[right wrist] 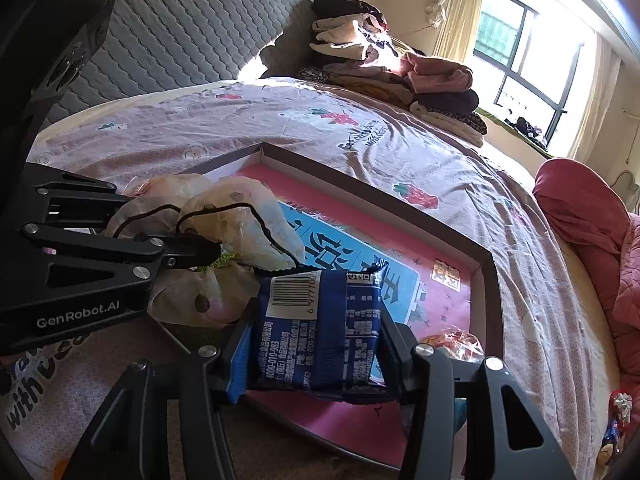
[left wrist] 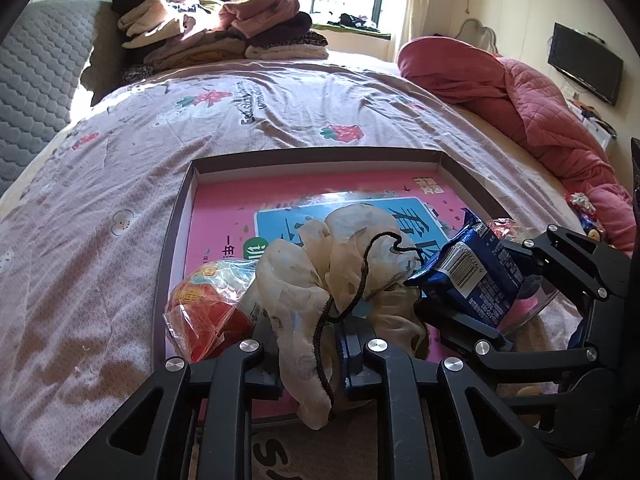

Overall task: Organize objects
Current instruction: 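Lower the scrunchie with the left gripper while the right lowers the packet, opening both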

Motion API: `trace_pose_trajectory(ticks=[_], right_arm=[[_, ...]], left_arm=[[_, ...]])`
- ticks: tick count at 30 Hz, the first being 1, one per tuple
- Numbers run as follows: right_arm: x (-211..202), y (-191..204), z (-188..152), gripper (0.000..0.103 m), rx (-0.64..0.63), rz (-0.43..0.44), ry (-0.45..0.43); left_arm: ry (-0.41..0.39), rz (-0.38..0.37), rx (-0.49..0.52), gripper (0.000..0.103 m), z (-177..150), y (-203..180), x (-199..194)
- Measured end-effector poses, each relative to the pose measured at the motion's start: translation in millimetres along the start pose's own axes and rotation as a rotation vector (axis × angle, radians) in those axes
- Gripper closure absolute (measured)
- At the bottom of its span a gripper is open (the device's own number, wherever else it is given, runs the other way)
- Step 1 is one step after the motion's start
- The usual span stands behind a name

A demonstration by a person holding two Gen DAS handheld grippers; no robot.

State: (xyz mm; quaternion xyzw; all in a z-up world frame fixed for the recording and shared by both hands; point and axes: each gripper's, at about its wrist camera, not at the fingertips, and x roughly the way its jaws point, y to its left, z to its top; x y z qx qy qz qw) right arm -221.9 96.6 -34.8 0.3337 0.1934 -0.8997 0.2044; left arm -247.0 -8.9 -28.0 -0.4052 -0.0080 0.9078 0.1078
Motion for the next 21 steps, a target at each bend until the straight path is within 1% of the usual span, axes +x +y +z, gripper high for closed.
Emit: trace_pose_trajectory(ticks=[4, 8, 11, 13, 15, 21], right_arm=[[0.2, 0.5, 0.6, 0.051, 0.000, -0.002, 0.002], [1.2, -2.3, 0.9, 0.048, 0.016, -0.001, 0.004], [1.1, -3.9, 0.8, 0.047, 0.024, -0.001, 0.005], [0.4, -4.1, 1.1, 0.046, 0.021, -0.001, 0.007], [-1.0, -4.4, 1.3, 0.046, 0.018, -0.006, 0.005], [-4.6, -9.9, 3.1, 0.042, 0.043, -0.004, 0.003]], left_arm=[[-0.001, 0.001, 0.004, 0.080, 0.1, -0.4, -1.2], [0.007, 0.000, -0.003, 0.078, 0.3, 1.1, 0.0], [0.008, 0.003, -0.002, 0.075, 0.3, 1.5, 0.4], [0.010, 0.004, -0.004, 0.067, 0.5, 2.4, 0.7], [0.013, 0.001, -0.004, 0.063, 0.5, 2.5, 0.3], [0.006, 0.005, -0.008, 0.062, 1.4, 3.3, -2.3]])
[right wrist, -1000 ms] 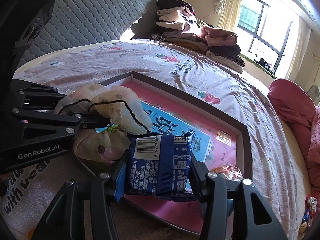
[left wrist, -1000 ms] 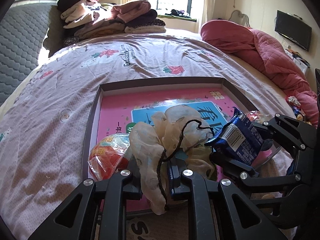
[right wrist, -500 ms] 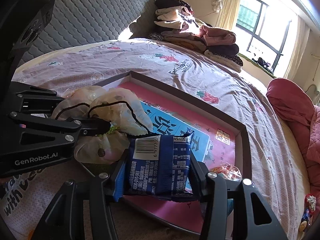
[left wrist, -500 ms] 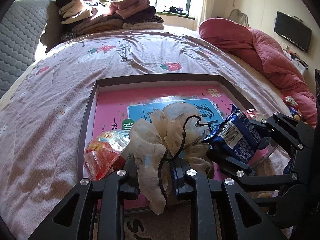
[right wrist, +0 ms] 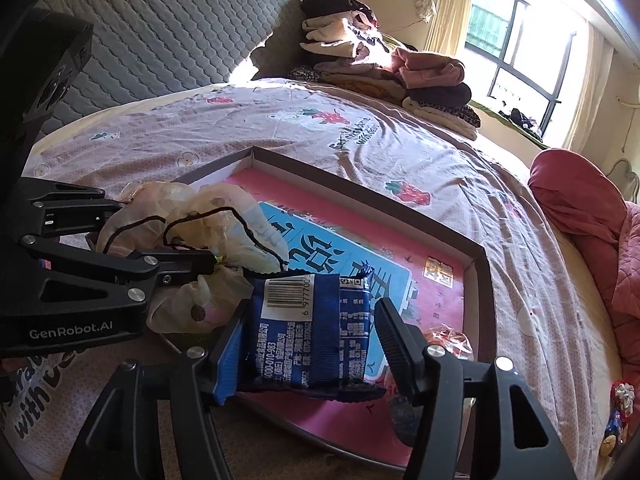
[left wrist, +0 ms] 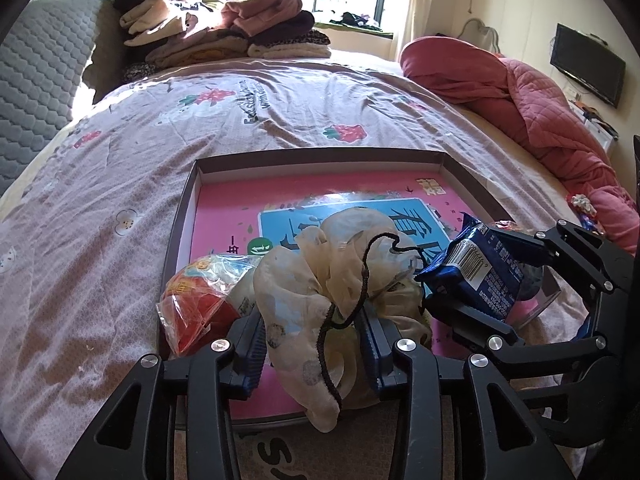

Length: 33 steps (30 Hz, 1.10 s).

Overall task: Organize objects
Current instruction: 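Lower the scrunchie with the left gripper while the right lowers the packet, opening both, then raise both open grippers up and back from the tray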

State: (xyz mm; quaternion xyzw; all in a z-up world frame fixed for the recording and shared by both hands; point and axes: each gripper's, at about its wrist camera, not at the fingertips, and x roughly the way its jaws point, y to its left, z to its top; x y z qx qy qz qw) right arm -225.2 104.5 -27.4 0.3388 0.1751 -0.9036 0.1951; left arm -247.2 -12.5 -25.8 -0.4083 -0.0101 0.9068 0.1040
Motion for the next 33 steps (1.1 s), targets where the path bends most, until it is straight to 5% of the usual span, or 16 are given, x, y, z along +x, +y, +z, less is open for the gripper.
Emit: trace_pose_trajectory(ticks=[6, 33], right_arm=[[-4.6, -6.3, 2.1, 0.041, 0.024, 0.007, -0.014], [-19.7, -26.8, 8.3, 0.040, 0.093, -0.011, -0.059]], left_arm=[[-0.003, -0.025, -0.019, 0.053, 2.2, 2.6, -3.0], [-0.033, -0.014, -0.029, 0.045, 7.5, 6.7, -10.2]])
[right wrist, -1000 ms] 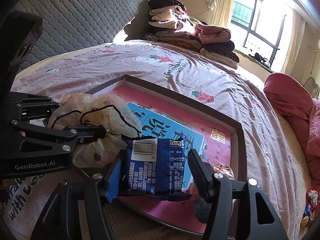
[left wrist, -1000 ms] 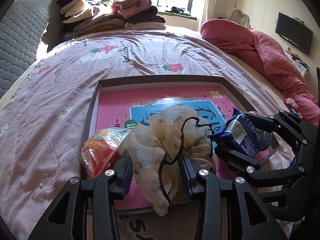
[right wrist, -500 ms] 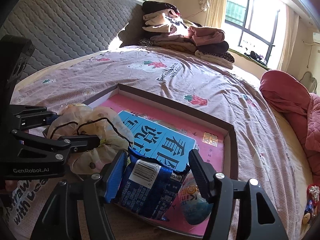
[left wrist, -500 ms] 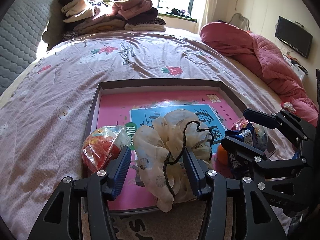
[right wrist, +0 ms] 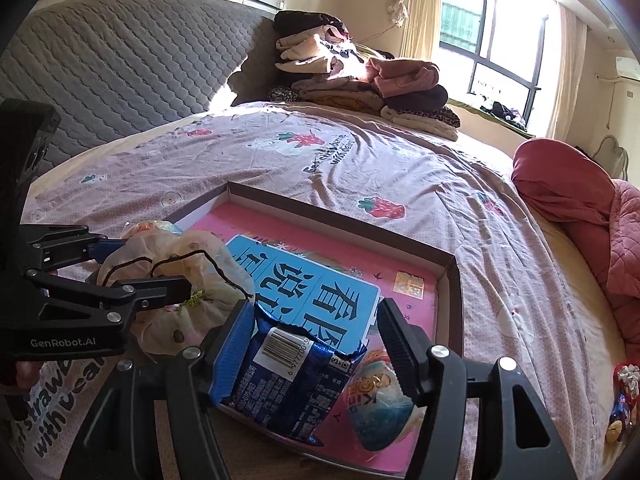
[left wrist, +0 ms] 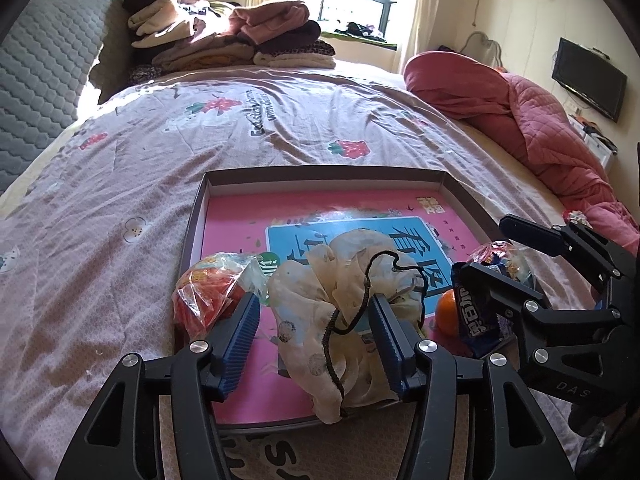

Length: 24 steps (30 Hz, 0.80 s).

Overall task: Organize objects
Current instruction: 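Raise both open grippers up and back from the tray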

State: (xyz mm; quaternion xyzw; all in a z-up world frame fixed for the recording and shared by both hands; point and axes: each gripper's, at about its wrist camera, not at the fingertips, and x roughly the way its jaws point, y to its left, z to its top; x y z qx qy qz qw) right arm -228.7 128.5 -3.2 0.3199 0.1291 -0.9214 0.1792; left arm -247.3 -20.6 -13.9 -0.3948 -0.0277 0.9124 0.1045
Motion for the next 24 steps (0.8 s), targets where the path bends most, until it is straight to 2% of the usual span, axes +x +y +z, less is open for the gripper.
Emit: trace_pose_trajectory(ticks=[9, 24], right_arm=[[0.6, -2.7, 1.1, 0.040, 0.010, -0.017, -0.003], [-17.8, -14.7, 10.2, 0.040, 0.058, -0.023, -0.063]], left_arm=[[-0.007, 0.007, -0.005, 0.045, 1.6, 2.1, -1.5], [-0.052, -0.007, -0.006, 0.045, 8.3, -1.5, -20.7]])
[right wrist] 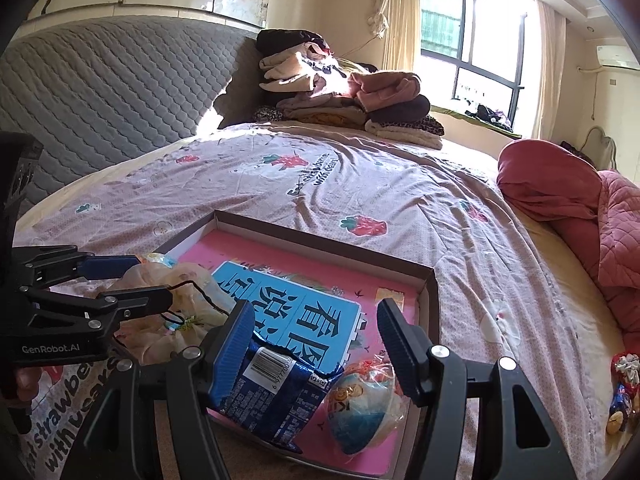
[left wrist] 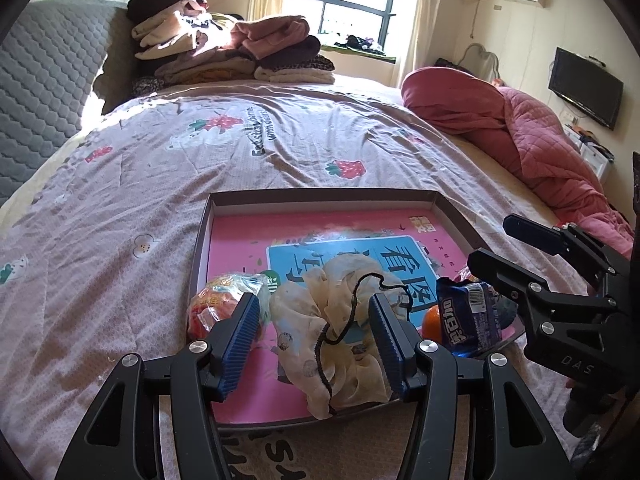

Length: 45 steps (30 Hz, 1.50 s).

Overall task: Organize objects
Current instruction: 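Raise both open grippers up and back from the tray, then move the left gripper toward the orange while the right gripper moves toward the walnut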

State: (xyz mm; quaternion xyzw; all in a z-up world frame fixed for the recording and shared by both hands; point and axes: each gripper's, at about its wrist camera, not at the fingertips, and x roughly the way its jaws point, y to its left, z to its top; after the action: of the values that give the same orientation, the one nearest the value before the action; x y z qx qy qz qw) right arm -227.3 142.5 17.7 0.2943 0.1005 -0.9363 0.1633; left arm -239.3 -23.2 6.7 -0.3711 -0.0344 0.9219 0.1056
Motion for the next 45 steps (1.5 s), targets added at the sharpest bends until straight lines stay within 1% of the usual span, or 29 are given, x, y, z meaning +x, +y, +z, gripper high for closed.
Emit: trace_pose_trajectory(ticks=[14, 22, 26, 29, 36, 42, 45], right_arm=[[-21.2, -21.6, 9.9, 0.040, 0.068, -0.029, -0.062], [-42.6, -26.0, 13.3, 0.040, 0.100, -0.016, -0.094], [-54.9, -26.4, 14.4, 0.040, 0.112, -0.011, -0.107], [-64.8, -26.9, 16.2, 0.040, 0.118, -0.008, -0.123], [-91.5, -28.7, 14.4, 0.040, 0.144, -0.007, -0.163], [-109.8, -27.2, 7.7, 0.040, 0.158, 0.001, -0.185], [-116.3, -21.0, 5.3, 0.040, 0.141, 0.003, -0.190]], left_arm=[[-0.061, -0.002, -0.016, 0.044, 8.4, 1.2, -23.1], [-0.093, 0.006, -0.026, 0.043, 8.8, -1.9, -42.0], [-0.105, 0.018, -0.025, 0.043, 7.7, -4.7, -54.8], [-0.113, 0.018, -0.038, 0.037, 6.1, -4.2, -66.5], [-0.167, 0.036, -0.031, 0.036, 2.7, -8.3, -97.8], [-0.179, 0.004, -0.040, 0.034, -0.5, -9.7, -114.4], [-0.186, 0.007, -0.044, 0.034, -3.8, -10.5, -120.8]])
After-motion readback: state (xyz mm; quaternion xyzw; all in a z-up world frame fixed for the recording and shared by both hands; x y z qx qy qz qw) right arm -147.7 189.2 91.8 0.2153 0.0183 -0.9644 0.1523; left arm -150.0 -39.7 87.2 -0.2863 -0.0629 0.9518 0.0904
